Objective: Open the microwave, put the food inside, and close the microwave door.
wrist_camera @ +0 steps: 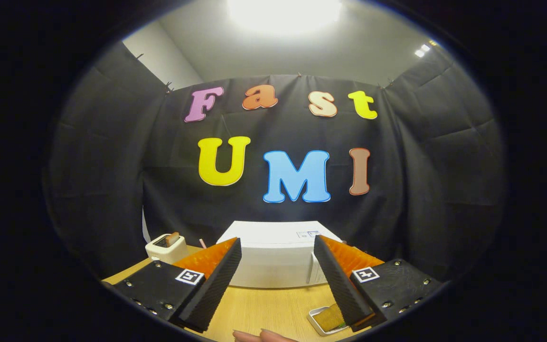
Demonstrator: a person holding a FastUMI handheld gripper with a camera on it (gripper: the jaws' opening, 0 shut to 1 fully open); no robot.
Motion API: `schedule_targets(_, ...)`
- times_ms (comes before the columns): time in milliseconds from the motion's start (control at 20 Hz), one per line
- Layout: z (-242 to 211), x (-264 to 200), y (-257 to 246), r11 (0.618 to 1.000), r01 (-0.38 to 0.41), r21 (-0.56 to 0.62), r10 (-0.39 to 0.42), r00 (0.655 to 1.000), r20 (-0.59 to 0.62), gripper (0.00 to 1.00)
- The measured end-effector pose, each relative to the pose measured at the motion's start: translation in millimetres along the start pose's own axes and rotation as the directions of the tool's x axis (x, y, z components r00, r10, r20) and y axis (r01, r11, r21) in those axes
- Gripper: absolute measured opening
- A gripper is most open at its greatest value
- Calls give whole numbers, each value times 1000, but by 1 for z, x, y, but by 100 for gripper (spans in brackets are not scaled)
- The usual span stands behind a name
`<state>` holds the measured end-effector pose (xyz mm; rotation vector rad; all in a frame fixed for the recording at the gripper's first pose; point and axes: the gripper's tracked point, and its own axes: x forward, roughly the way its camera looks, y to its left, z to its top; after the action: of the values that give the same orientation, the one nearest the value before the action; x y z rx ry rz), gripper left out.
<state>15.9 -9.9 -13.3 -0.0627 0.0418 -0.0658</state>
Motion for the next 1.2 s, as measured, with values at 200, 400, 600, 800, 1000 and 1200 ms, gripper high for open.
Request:
schedule_targets(200,-5,2,6,1000,-7,-5,7,1000,-10,98)
schedule_targets(400,-5,4,11,1000,-13,-11,13,1000,-8,98)
schedule_targets(600,-5,4,12,1000,-11,-6,11,1000,-6,98)
schedule_targets(800,-10,7,10,1000,-19,-17,19,1000,-8,98)
schedule_targets(1000,-21,14,2,1000,-23,-15,23,999,-22,98)
schedule_targets(1200,-28,20,-9,1000,-12,0,12,1000,-22,98)
